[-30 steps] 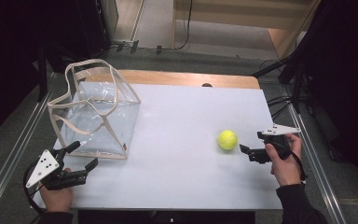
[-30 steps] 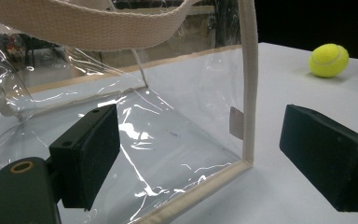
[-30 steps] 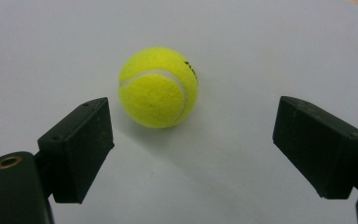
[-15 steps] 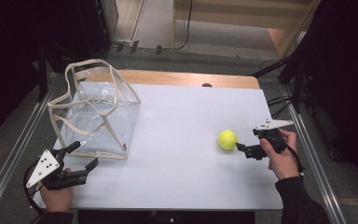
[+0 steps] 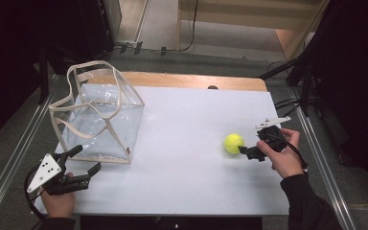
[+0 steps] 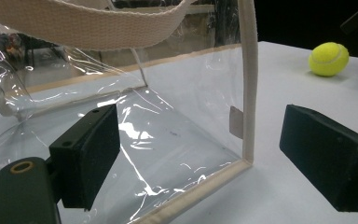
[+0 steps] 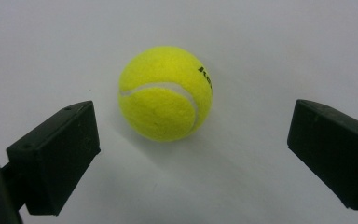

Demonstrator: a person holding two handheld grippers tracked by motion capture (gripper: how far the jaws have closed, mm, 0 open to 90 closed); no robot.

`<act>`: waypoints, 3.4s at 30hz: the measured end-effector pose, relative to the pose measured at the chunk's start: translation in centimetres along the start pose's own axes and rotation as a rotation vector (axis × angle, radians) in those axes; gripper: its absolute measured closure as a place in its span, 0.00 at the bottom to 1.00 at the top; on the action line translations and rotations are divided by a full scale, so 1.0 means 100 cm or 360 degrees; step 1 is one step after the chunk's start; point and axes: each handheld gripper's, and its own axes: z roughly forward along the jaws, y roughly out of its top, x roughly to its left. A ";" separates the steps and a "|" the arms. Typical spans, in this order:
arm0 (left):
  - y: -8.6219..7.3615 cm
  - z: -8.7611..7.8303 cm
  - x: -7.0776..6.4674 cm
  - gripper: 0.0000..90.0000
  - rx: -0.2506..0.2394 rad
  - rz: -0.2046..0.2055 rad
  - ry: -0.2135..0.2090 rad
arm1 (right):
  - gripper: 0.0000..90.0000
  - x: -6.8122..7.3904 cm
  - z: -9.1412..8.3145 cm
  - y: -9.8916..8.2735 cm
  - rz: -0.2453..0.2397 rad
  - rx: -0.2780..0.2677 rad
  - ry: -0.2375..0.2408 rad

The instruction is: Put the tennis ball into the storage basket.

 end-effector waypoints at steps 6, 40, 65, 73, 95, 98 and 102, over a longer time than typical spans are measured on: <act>0.000 0.000 0.000 0.14 0.0001 -0.0001 -0.0001 | 0.01 -0.001 0.006 0.007 0.0012 0.0043 -0.0019; 0.000 0.000 0.000 0.14 -0.0009 -0.0009 -0.0008 | 0.19 0.016 0.052 0.026 0.0096 0.0328 0.0033; 0.000 0.000 0.000 0.14 -0.0005 -0.0008 -0.0009 | 0.26 0.018 0.057 0.029 0.0141 0.0370 -0.0015; 0.000 0.000 0.000 0.14 0.0000 -0.0005 -0.0008 | 0.26 0.019 0.059 0.031 0.0180 0.0370 -0.0024; 0.000 0.000 0.000 0.14 -0.0007 -0.0010 -0.0011 | 0.27 0.022 0.053 0.042 0.0131 0.0349 0.0005; 0.000 0.000 0.000 0.14 -0.0005 -0.0005 -0.0010 | 0.27 0.026 0.053 0.046 0.0120 0.0348 0.0013; 0.000 0.000 0.000 0.14 -0.0006 -0.0009 -0.0011 | 0.27 0.031 0.054 0.050 0.0087 0.0350 0.0031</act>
